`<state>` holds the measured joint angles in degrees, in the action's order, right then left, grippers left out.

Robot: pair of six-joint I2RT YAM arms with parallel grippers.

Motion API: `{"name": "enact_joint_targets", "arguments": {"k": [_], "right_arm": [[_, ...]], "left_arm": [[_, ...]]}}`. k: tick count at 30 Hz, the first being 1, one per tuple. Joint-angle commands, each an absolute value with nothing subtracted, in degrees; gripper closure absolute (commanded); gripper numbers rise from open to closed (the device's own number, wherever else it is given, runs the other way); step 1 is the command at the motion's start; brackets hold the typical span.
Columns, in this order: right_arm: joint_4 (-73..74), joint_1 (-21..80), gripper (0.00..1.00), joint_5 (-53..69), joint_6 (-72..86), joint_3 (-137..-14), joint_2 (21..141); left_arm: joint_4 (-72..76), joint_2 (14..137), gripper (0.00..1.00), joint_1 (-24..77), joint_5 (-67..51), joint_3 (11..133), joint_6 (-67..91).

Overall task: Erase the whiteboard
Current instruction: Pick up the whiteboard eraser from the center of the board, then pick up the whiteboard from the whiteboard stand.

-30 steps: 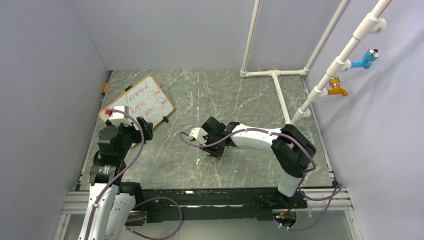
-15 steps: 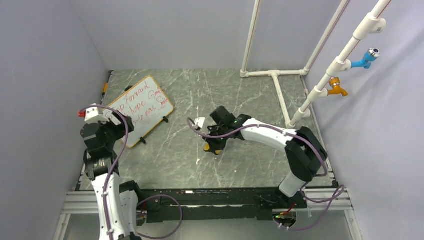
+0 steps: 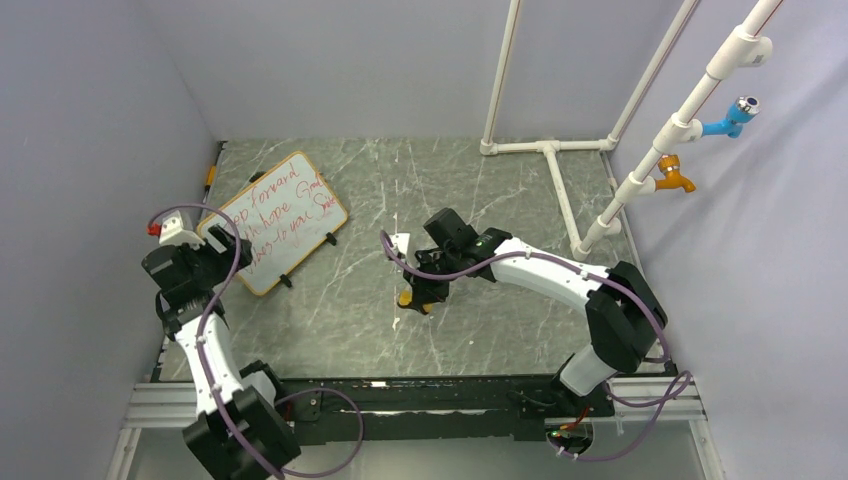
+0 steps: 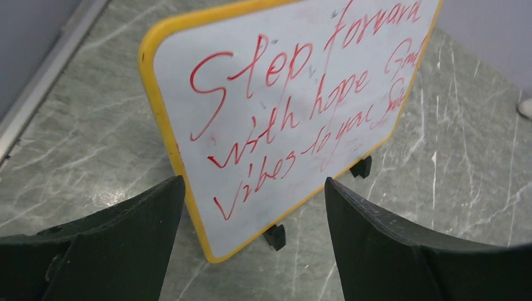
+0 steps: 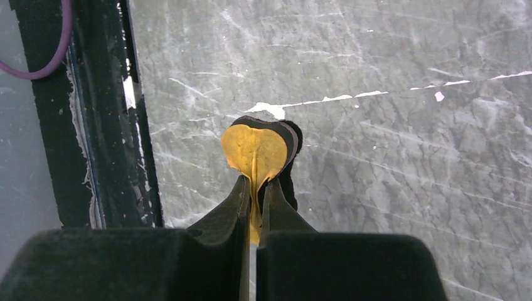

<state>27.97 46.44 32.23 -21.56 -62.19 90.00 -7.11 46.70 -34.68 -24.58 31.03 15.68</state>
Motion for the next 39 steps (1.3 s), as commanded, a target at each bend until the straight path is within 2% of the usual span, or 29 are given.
{"name": "enact_joint_targets", "arguments": {"k": [1, 9, 14, 19, 21, 22, 23, 24, 29, 33, 39], "right_arm": [[27.3, 46.5, 1.00, 35.6, -22.9, -62.3, 87.1], [27.0, 46.5, 1.00, 35.5, -23.5, -61.9, 83.1], [26.9, 46.6, 1.00, 35.7, -23.4, -61.9, 82.8], [27.0, 46.5, 1.00, 35.4, -23.5, -62.0, 83.1], [26.9, 46.5, 1.00, 35.4, -23.4, -61.8, 83.2], [27.0, 46.5, 1.00, 35.4, -23.5, -61.9, 83.2], [27.0, 46.6, 1.00, 35.5, -23.5, -62.0, 83.4], [27.0, 46.5, 1.00, 35.5, -23.6, -61.9, 83.4], [27.2, 46.6, 1.00, 35.5, -23.8, -62.1, 83.8], [27.1, 46.6, 1.00, 35.4, -23.7, -62.0, 83.6], [27.1, 46.6, 1.00, 34.9, -23.8, -62.1, 83.8]], "left_arm": [[4.6, 51.1, 0.16, -38.2, -36.3, 27.7, 12.6], [12.9, 57.0, 0.23, -42.4, -45.3, 23.0, 13.3], [4.2, 55.7, 0.24, -42.5, -42.2, 25.6, 7.8], [1.8, 55.2, 0.22, -42.5, -43.7, 27.7, 6.7], [-2.7, 55.0, 0.11, -42.5, -42.4, 30.3, 4.2], [-4.7, 54.9, 0.11, -42.5, -41.6, 31.3, 3.3], [-6.8, 54.8, 0.03, -42.5, -41.2, 32.3, 2.2], [-7.9, 54.7, 0.01, -42.5, -39.5, 32.9, 1.5], [-10.9, 55.6, 0.01, -42.5, -33.3, 33.7, -2.0], [-6.6, 58.1, 0.00, -42.7, -35.3, 32.0, -0.5], [-0.6, 65.5, 0.03, -43.0, -45.1, 30.5, -0.3]]}}
